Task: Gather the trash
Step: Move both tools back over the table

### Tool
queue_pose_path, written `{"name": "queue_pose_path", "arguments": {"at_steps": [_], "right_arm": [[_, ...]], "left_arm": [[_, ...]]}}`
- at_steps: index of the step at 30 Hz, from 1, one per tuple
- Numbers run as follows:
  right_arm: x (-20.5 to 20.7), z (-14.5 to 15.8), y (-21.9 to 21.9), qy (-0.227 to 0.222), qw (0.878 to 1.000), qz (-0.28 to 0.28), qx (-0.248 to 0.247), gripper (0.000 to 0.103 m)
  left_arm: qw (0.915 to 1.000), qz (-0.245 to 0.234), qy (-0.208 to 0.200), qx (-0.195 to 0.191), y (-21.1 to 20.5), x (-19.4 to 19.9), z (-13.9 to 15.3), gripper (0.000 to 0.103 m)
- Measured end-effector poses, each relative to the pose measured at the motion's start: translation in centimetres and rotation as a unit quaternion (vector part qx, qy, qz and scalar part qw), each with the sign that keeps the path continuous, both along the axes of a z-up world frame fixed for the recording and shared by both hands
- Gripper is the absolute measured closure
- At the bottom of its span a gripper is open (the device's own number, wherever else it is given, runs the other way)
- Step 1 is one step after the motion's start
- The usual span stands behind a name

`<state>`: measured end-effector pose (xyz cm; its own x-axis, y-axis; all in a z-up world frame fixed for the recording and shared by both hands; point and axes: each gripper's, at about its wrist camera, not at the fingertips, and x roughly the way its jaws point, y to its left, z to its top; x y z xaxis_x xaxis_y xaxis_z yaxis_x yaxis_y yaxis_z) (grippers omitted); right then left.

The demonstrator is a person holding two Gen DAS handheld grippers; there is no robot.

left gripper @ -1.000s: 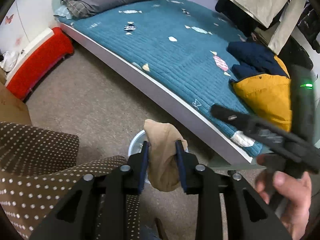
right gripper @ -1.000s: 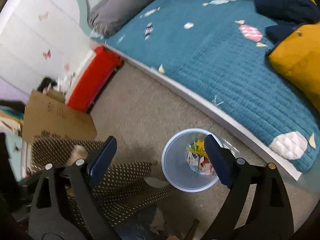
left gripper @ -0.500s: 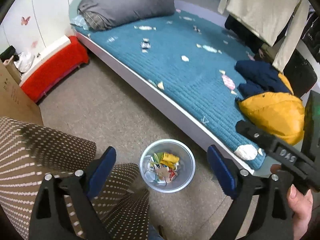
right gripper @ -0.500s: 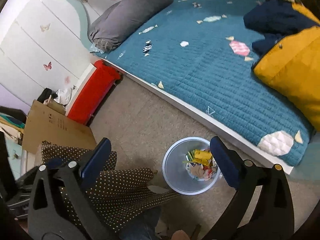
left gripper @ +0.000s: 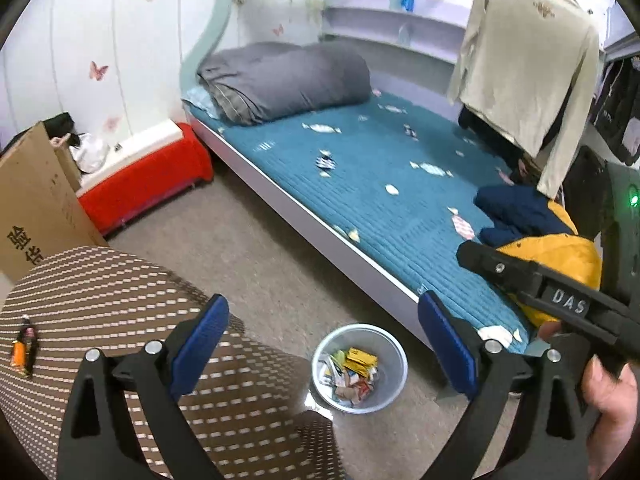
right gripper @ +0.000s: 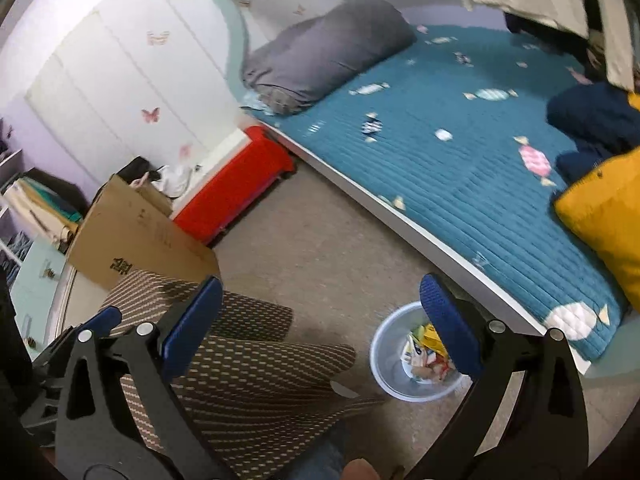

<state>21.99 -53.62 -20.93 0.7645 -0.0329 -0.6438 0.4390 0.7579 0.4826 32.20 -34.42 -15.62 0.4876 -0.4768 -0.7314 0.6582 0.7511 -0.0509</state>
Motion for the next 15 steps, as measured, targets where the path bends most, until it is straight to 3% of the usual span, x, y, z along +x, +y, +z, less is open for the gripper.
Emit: {"name": "queue_pose_path", "arguments": {"at_steps": [9, 15], "right_arm": [[2.5, 4.6, 6.7, -0.014, 0.997, 0.055, -0.043, 0.006], [4.9, 6.5, 12.2, -0.016, 0.992, 0.103, -0.072, 0.006]], "left_arm": [[0.9975, 0.038, -0.047, -0.035, 8.3, 0.3, 3.4, 0.008], [0.9933, 0.085, -0.072, -0.031, 15.7, 1.3, 3.9, 0.008]]}}
